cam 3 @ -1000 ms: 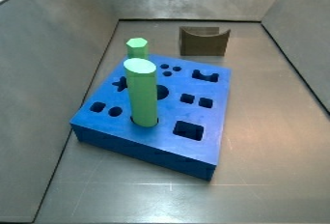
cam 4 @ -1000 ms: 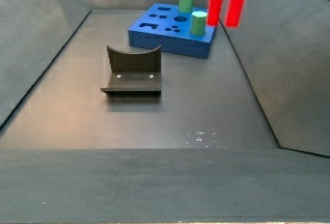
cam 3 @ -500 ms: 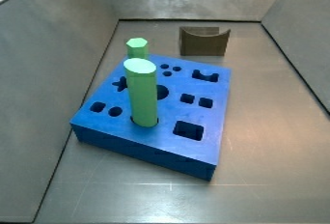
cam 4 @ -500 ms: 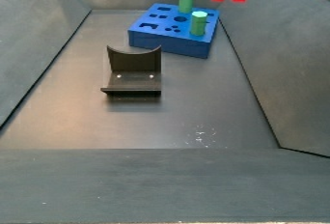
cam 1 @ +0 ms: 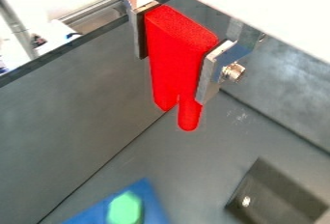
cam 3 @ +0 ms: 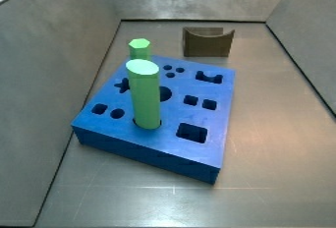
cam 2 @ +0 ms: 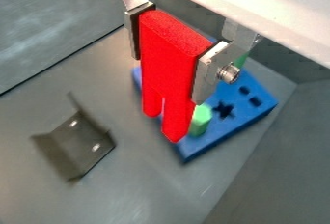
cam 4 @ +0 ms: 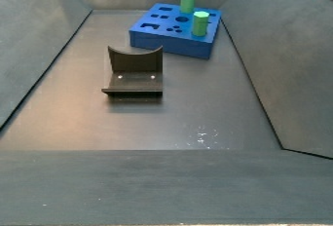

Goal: Pick up the square-circle object. Move up. Place the square-circle object on the fixture. Regrasp the square-circle object. Rotate the square-circle object. Move to above the board. Insert the square-circle object.
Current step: Move to above the board.

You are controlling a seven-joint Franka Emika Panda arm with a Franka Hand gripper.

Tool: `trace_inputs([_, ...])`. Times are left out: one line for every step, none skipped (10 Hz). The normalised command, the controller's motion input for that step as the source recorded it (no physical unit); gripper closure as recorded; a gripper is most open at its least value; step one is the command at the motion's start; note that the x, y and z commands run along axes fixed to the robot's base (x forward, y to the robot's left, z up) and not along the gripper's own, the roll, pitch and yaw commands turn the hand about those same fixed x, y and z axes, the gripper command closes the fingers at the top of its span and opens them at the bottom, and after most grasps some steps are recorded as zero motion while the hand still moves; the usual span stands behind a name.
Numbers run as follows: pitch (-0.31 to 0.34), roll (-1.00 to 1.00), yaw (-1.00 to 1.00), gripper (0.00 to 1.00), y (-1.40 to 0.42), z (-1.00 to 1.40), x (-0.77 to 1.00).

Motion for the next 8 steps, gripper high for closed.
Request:
trace_inputs([0.122,-0.01,0.0,1.0,-1.0,0.15,0.21])
trace_inputs([0.102,-0.02,0.01,1.0,-1.0,0.16,0.22])
trace_inputs([0.094,-0.01,0.01,1.0,-1.0,0.16,0.22])
trace_inputs([0.096,0.01,0.01,1.0,-1.0,0.16,0.24])
trace_inputs([0.108,0.0,0.01,1.0,-1.0,0.16,0.26])
trace_inputs([0.13,0.01,0.01,1.0,-1.0,0.16,0.28])
trace_inputs([0.139,0.03,0.01,1.0,-1.0,0.16,0.31])
trace_inputs([0.157,0.06,0.01,1.0,-0.63,0.1,0.26])
